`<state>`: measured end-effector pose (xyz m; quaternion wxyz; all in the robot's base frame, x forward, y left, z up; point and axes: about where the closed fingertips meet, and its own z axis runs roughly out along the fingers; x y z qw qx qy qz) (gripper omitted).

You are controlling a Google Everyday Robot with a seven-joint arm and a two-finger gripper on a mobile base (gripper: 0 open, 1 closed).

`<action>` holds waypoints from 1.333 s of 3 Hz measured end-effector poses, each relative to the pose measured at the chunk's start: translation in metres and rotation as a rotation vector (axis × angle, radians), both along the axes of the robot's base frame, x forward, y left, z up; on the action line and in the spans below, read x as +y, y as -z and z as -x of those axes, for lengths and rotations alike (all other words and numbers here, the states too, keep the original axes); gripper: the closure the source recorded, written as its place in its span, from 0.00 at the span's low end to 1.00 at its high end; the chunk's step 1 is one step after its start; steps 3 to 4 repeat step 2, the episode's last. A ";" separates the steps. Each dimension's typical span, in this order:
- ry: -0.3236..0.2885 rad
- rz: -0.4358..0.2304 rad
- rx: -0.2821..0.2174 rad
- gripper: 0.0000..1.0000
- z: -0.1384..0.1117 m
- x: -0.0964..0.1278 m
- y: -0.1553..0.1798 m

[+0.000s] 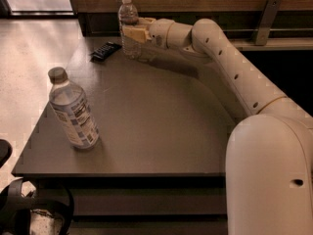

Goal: Move water bottle near rxbar blueberry

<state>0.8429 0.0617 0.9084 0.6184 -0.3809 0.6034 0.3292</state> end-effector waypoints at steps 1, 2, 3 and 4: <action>-0.005 -0.001 0.001 0.07 0.001 0.004 0.000; -0.008 -0.001 0.002 0.00 0.001 0.006 0.001; -0.008 -0.001 0.002 0.00 0.001 0.006 0.001; -0.008 -0.001 0.002 0.00 0.001 0.006 0.001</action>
Offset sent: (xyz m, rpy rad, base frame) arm -0.0003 0.0024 -0.0003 0.0004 0.0006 0.0031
